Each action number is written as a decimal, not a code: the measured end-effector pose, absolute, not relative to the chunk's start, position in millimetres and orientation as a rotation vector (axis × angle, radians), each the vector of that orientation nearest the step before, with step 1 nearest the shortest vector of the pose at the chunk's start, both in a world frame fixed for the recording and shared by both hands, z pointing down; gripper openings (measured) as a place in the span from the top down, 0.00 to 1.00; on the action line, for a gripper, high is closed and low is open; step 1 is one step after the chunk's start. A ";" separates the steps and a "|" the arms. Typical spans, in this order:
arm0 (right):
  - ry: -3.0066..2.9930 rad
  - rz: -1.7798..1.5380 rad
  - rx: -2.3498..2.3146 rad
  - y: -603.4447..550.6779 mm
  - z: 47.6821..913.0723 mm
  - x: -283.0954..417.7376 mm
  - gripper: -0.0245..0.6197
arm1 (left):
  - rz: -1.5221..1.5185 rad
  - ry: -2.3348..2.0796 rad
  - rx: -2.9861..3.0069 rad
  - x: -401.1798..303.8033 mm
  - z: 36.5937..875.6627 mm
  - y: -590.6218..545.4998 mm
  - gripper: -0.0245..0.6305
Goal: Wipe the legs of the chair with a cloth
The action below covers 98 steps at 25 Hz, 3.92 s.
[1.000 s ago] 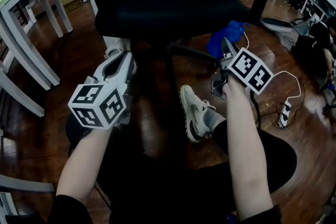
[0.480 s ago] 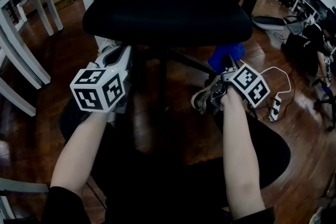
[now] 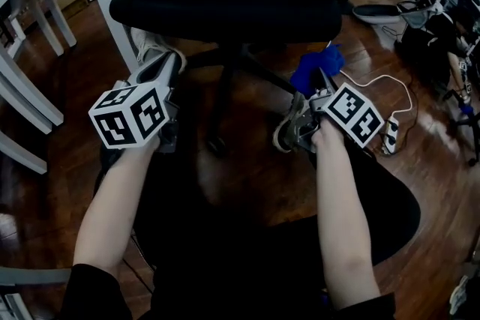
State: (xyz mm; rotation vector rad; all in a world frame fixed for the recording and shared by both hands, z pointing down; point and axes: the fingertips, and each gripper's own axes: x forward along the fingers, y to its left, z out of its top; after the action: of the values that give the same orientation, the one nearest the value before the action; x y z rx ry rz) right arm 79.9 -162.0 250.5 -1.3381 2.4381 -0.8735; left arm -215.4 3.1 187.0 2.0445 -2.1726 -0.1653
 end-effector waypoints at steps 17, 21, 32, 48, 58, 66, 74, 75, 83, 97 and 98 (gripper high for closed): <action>2.458 -0.888 -1.230 -141.4 252.3 63.5 0.82 | -0.448 -2.086 2.205 -137.2 129.3 13.7 0.94; 2.473 -0.897 -1.215 -139.9 254.7 54.2 0.82 | -0.374 -2.104 2.178 -137.9 150.5 7.1 0.94; 2.436 -0.968 -1.235 -154.2 260.4 37.9 0.82 | -0.270 -2.104 2.137 -173.9 180.6 7.9 0.94; 2.794 -0.754 -1.179 -201.9 264.2 58.7 0.82 | -0.111 -2.123 2.180 -174.6 204.1 -38.9 0.94; 2.872 -0.771 -1.165 -196.9 287.6 33.1 0.82 | -0.053 -2.075 2.171 -182.5 237.1 -38.7 0.94; 3.351 -0.404 -0.676 -178.4 282.1 -28.0 0.82 | -0.041 -2.083 2.166 -196.2 239.3 -24.9 0.94; 3.776 0.450 -0.521 -184.3 342.9 -74.4 0.82 | 0.045 -2.042 2.173 -211.6 264.1 -34.1 0.94; 3.760 0.504 -0.512 -190.9 345.4 -79.0 0.82 | 0.059 -2.046 2.166 -213.8 269.4 -40.5 0.94; 3.644 0.820 -0.327 -222.6 378.9 -142.9 0.82 | 0.168 -2.030 2.134 -219.0 295.4 -79.6 0.94; 3.482 1.223 -0.475 -293.7 407.6 -234.4 0.82 | 0.329 -1.995 2.148 -215.2 347.5 -119.3 0.94; 3.473 1.227 -0.511 -295.2 407.0 -241.0 0.82 | 0.332 -1.987 2.138 -217.0 350.5 -120.2 0.94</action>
State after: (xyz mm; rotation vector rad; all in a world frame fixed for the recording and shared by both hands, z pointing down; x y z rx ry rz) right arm -241.0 -295.2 407.0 -0.5106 3.4728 1.2272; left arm -217.0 -120.2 350.5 2.1382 -1.9871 0.3320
